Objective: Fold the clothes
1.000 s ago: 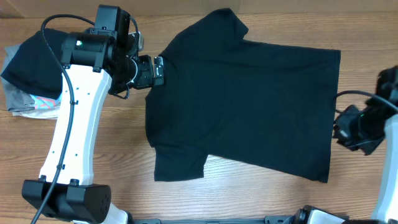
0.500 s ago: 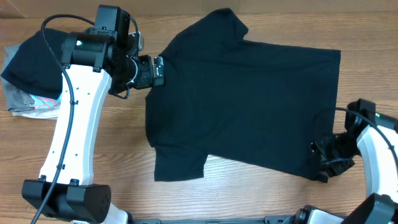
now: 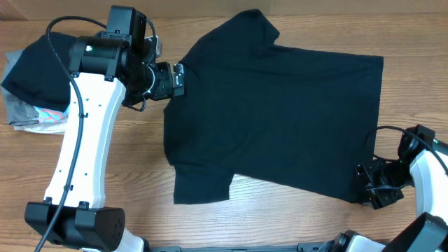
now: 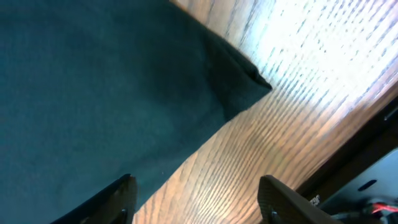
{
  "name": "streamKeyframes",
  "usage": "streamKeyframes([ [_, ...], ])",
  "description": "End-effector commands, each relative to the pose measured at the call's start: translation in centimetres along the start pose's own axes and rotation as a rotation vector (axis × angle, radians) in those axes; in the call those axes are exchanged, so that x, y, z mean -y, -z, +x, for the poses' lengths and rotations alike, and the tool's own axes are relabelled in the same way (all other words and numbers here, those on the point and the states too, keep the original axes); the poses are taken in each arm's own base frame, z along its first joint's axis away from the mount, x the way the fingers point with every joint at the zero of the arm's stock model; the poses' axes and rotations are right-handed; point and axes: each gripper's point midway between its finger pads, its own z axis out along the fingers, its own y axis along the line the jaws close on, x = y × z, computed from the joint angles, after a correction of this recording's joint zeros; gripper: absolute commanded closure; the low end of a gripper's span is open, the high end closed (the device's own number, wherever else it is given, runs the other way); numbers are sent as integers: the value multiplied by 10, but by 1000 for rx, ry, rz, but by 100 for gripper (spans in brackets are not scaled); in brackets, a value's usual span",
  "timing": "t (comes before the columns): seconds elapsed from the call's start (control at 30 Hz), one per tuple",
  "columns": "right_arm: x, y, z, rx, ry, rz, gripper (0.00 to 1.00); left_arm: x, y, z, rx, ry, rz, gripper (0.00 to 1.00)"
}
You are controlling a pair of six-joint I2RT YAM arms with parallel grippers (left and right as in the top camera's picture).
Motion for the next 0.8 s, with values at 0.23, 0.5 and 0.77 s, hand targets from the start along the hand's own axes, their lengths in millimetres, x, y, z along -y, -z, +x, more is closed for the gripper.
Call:
streamKeyframes([
  [0.23, 2, -1, -18, 85, -37, 20, 36, 0, -3, 0, -9, 4, 3, 0],
  [0.5, -4, 1, -35, 164, -42, 3, 34, 0, -4, 0, -10, 4, 3, 0],
  [0.77, 5, -20, -43, 210, -60, 28, 34, 0, -3, 0, -9, 4, 3, 0],
])
